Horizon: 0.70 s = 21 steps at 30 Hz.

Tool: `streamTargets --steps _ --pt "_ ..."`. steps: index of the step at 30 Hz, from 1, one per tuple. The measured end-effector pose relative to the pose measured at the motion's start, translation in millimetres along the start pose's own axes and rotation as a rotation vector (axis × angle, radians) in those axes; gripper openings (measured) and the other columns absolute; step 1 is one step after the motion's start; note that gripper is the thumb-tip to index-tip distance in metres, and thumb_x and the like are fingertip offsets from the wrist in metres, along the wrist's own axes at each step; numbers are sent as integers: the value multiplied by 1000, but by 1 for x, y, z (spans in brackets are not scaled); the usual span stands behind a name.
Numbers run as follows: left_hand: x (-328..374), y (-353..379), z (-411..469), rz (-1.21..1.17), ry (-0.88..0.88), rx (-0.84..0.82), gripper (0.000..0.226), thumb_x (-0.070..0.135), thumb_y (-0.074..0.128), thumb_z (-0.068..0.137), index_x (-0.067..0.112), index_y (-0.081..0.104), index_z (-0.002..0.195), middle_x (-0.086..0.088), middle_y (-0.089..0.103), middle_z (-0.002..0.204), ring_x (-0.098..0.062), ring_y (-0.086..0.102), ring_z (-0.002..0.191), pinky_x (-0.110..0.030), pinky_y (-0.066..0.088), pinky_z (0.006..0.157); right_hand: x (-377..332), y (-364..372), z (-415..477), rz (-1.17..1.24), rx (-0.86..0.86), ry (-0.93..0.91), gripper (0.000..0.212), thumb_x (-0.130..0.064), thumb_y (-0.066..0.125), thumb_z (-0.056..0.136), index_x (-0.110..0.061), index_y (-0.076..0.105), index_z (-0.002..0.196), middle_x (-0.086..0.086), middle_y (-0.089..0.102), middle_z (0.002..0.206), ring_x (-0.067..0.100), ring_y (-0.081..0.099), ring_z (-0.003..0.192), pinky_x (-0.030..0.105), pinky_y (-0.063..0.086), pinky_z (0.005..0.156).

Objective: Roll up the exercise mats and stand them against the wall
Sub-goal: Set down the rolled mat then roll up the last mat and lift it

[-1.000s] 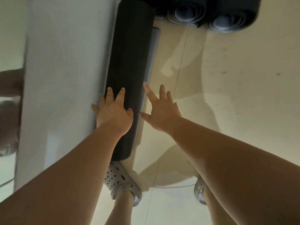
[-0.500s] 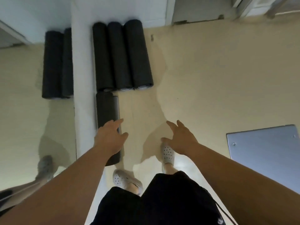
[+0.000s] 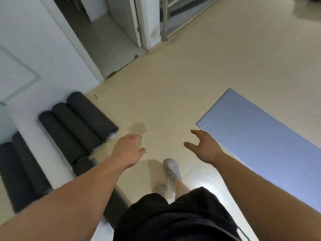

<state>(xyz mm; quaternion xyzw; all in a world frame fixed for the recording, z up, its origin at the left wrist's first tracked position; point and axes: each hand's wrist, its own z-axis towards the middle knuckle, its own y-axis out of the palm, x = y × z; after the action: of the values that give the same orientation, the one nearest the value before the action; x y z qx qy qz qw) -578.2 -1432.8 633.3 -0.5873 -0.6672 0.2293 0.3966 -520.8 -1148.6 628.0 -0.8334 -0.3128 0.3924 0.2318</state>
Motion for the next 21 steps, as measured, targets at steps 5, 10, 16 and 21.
streamTargets --steps 5,10,16,21 --pt "113 28 -5 179 237 -98 64 49 58 90 28 43 149 -4 44 152 -32 40 137 -41 38 112 112 -28 -113 119 158 218 73 -54 67 95 -28 40 157 8 23 170 22 34 152 38 33 116" --pt "249 78 -50 330 458 -108 65 51 62 91 30 43 150 -3 43 153 -31 39 139 -39 37 113 238 -55 -228 280 378 403 71 -53 67 94 -28 42 156 7 25 170 19 27 155 38 30 118" --pt "420 164 -111 435 650 -63 65 49 62 92 27 43 151 -5 43 155 -31 41 140 -41 38 113 402 -89 -346 420 588 531 70 -50 68 95 -27 43 155 6 28 168 22 38 150 38 32 117" --pt "573 291 -207 569 806 -175 63 44 61 93 27 43 151 -4 39 157 -30 37 143 -39 36 113 544 -104 -450 456 568 659 73 -56 66 94 -27 42 156 7 29 168 27 45 144 41 39 115"
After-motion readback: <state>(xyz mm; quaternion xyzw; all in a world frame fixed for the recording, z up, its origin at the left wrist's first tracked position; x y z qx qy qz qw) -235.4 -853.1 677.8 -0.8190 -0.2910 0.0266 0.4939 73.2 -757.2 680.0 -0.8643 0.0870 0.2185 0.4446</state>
